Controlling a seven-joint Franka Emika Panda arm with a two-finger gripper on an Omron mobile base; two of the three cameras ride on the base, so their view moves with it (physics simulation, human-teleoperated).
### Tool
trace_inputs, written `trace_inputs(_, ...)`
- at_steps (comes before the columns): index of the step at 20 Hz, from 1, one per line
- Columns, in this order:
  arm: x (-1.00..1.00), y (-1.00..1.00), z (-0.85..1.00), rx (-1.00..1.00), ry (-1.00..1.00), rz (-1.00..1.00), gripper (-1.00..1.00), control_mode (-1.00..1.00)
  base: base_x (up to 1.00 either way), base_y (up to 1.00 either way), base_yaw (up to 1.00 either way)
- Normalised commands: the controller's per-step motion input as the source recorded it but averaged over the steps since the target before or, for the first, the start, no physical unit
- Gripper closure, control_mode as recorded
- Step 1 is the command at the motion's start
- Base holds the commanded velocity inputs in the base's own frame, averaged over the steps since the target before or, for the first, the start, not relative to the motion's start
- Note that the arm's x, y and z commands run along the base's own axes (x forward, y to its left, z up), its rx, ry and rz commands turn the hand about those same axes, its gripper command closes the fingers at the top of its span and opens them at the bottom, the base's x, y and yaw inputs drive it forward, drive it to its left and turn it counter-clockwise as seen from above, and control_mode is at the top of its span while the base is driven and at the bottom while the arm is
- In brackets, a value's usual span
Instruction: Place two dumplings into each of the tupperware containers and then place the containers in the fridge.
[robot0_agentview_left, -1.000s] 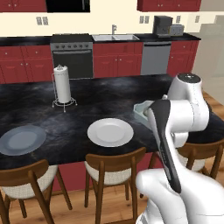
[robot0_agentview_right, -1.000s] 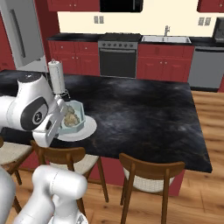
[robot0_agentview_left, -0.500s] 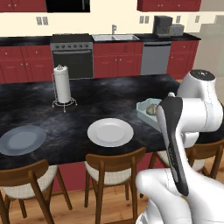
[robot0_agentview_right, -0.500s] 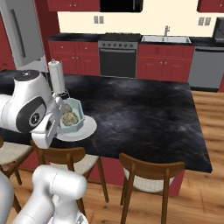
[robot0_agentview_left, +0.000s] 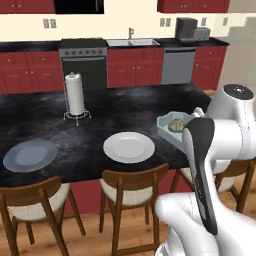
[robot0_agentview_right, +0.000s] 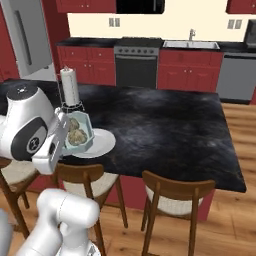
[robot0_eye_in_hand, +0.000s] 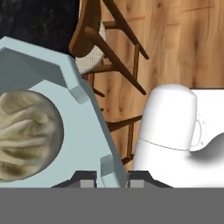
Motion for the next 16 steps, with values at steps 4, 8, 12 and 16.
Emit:
trace_inputs(4,0.0,0.0,0.0,0.0,0.0,0.0,1.0,1.0,-0.93,1.0,0.02)
trace_inputs(8,0.0,0.0,0.0,0.0,0.0,0.0,1.0,1.0,-0.36,1.0,0.0)
trace_inputs(12,0.0,0.0,0.0,0.0,0.0,0.0,1.0,1.0,-0.02,1.0,0.0)
trace_inputs(16,0.0,0.0,0.0,0.0,0.0,0.0,1.0,1.0,0.26,1.0,0.0)
